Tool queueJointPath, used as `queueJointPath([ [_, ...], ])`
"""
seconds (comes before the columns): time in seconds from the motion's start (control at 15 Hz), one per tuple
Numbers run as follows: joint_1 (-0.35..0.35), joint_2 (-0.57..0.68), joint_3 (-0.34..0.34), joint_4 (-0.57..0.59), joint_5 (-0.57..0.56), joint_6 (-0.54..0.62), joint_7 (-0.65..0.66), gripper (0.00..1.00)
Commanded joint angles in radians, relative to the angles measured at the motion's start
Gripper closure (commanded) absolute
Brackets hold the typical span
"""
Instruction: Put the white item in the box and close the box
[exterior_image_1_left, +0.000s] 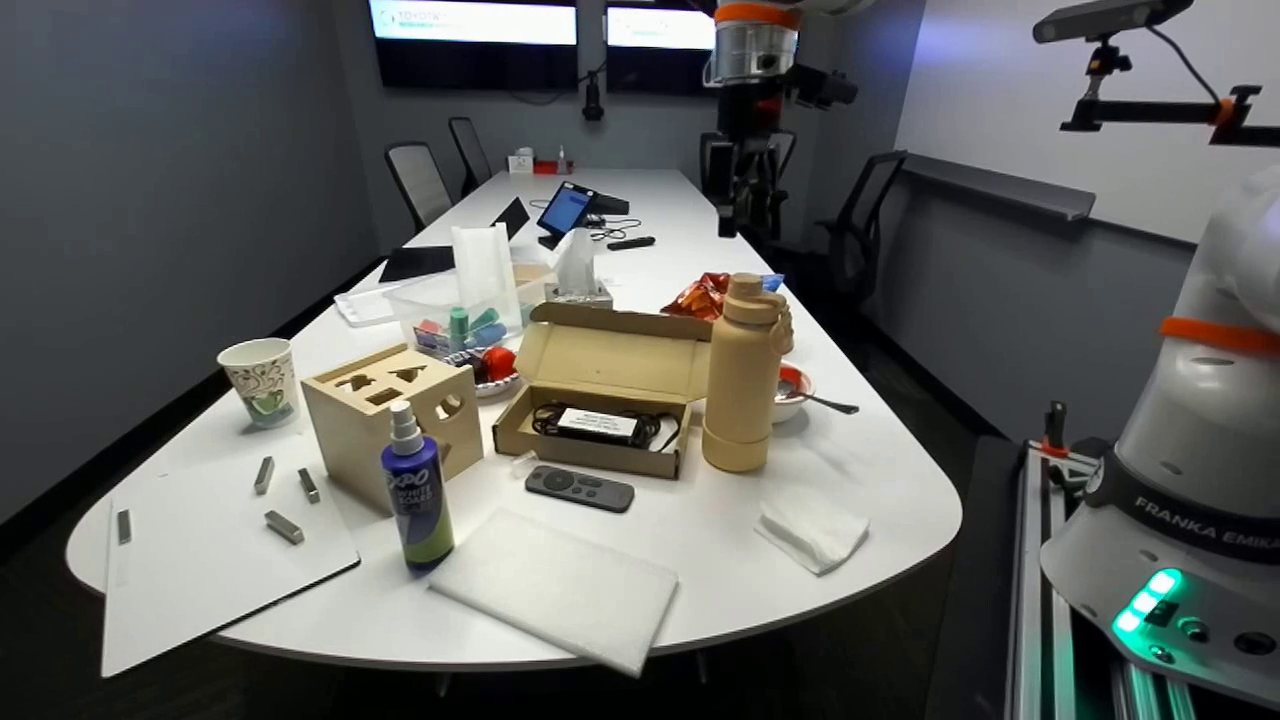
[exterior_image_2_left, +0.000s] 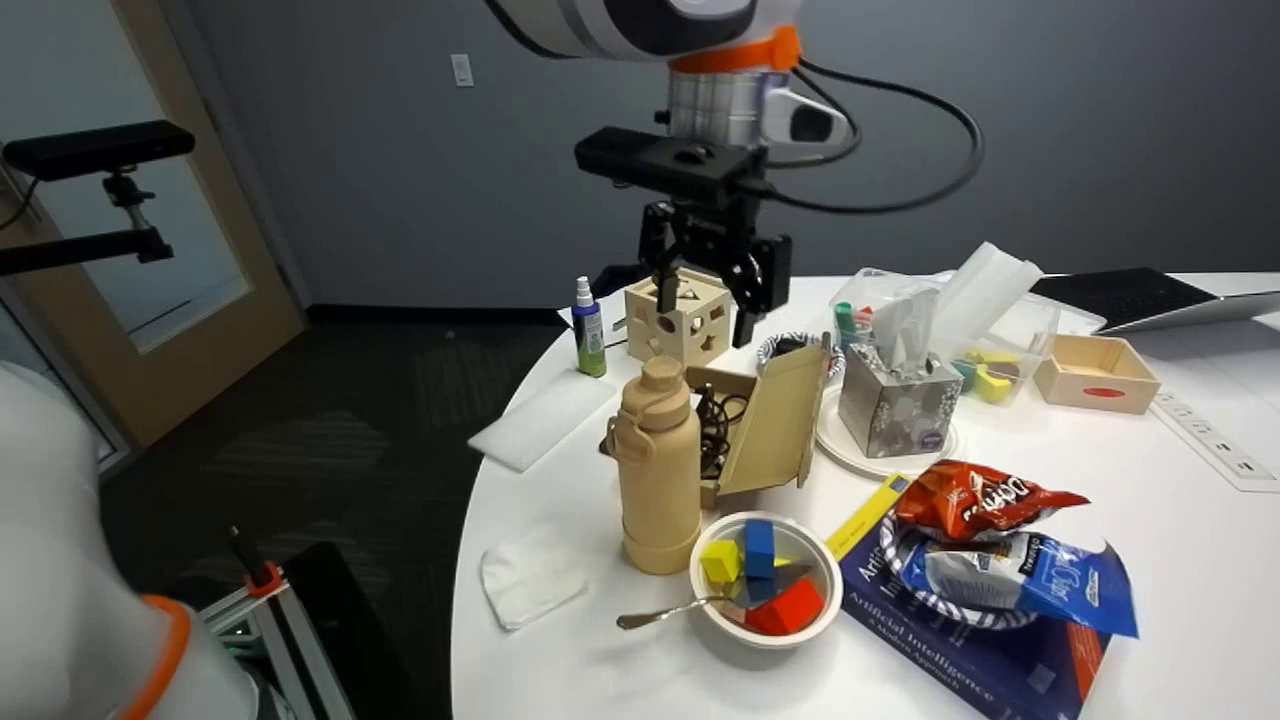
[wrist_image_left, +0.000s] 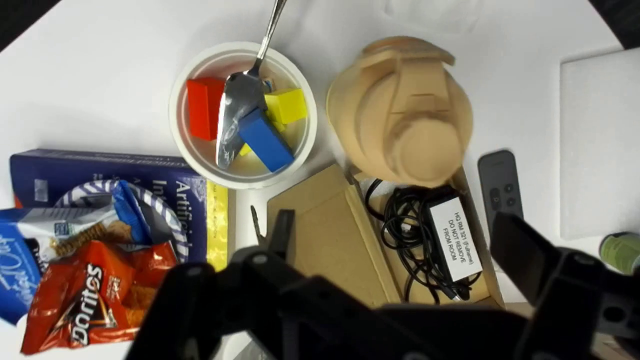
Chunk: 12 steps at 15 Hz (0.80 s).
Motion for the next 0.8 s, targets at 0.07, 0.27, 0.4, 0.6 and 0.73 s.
queueJointPath([
  [0.07, 0.076, -0.067, 0.191, -0.009, -0.185, -0.019, 0.262, 0.00],
  [0.27, 0.138, -0.040, 0.295, -0.021, -0.240, 0.001, 0.363, 0.00],
  [0.4, 0.173, -0.016, 0.349, -0.048, -0.262, 0.053, 0.441, 0.00],
  [0.6, 0.212, 0.051, 0.409, -0.072, -0.309, 0.120, 0.532, 0.00],
  [0.73, 0.230, 0.125, 0.431, -0.080, -0.366, 0.170, 0.561, 0.00],
])
